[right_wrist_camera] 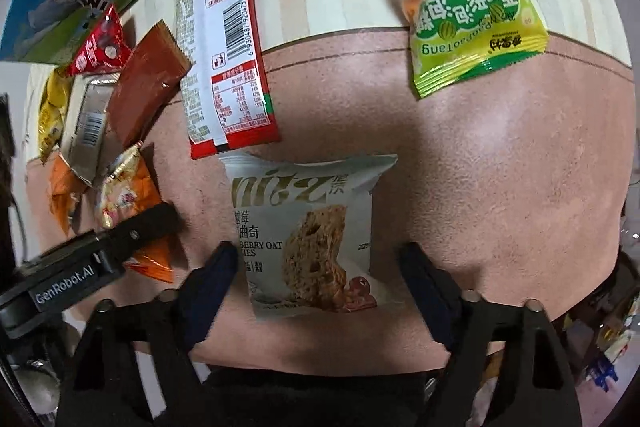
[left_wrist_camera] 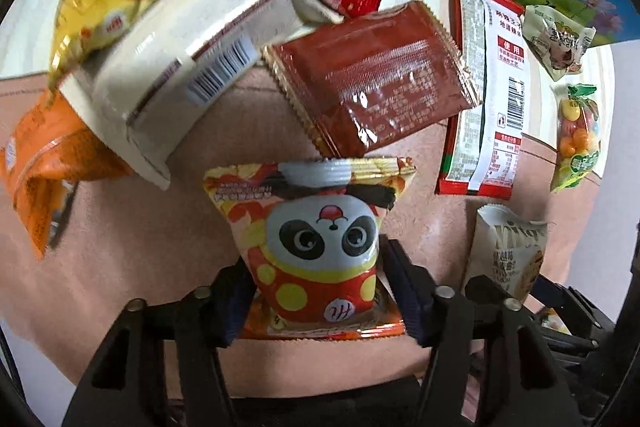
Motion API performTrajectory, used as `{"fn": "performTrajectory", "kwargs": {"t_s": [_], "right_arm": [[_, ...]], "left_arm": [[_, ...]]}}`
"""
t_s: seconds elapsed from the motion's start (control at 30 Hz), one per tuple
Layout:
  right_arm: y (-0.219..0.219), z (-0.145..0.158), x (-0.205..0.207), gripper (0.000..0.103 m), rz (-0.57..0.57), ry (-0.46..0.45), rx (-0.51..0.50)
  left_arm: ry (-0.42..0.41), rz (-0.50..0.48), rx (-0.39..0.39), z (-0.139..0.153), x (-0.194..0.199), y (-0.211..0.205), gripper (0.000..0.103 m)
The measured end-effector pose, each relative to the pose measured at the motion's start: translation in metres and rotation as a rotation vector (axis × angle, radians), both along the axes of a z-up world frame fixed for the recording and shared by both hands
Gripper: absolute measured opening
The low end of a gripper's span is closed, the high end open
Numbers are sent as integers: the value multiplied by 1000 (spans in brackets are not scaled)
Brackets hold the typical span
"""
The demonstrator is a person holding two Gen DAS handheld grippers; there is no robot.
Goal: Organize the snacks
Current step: 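Grasp the panda-print orange packet with left tool while right tool grasps white nitz cookie bag, then carry both packets into the box and open both tools to release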
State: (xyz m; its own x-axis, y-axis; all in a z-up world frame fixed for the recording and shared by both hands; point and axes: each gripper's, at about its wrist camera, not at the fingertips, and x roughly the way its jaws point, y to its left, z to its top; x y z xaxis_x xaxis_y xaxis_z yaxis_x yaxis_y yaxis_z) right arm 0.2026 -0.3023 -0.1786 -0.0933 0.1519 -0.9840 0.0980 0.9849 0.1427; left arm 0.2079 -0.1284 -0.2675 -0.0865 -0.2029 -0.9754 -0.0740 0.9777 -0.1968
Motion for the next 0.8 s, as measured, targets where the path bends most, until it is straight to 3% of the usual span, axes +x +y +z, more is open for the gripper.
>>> {"fn": "performTrajectory", "kwargs": {"t_s": [0.03,0.1,0.33,0.47,0.57,0.7,0.8], "right_arm": [[-3,0,-2,67,8,-5,-16],[5,0,-3,54,7,-22,-23],[0,24,-9,47,-9,-58,30],[-2,72,-5,47,-13,-123,121],[-4,122,12,47,-9,-206,185],[-9,189,64,47,-1,-334,230],[-8,216,107,47,14,-407,184]], "left_arm": [[-13,-2,13,3,0,-1,46],[-34,-7,27,9,-1,-5,44],[-83,-23,28,56,7,-7,42],[-146,-23,-29,107,5,-13,42],[-232,-13,-96,165,21,-16,42],[-337,-14,-153,226,60,-7,42],[-409,-19,-140,257,100,1,42]]}}
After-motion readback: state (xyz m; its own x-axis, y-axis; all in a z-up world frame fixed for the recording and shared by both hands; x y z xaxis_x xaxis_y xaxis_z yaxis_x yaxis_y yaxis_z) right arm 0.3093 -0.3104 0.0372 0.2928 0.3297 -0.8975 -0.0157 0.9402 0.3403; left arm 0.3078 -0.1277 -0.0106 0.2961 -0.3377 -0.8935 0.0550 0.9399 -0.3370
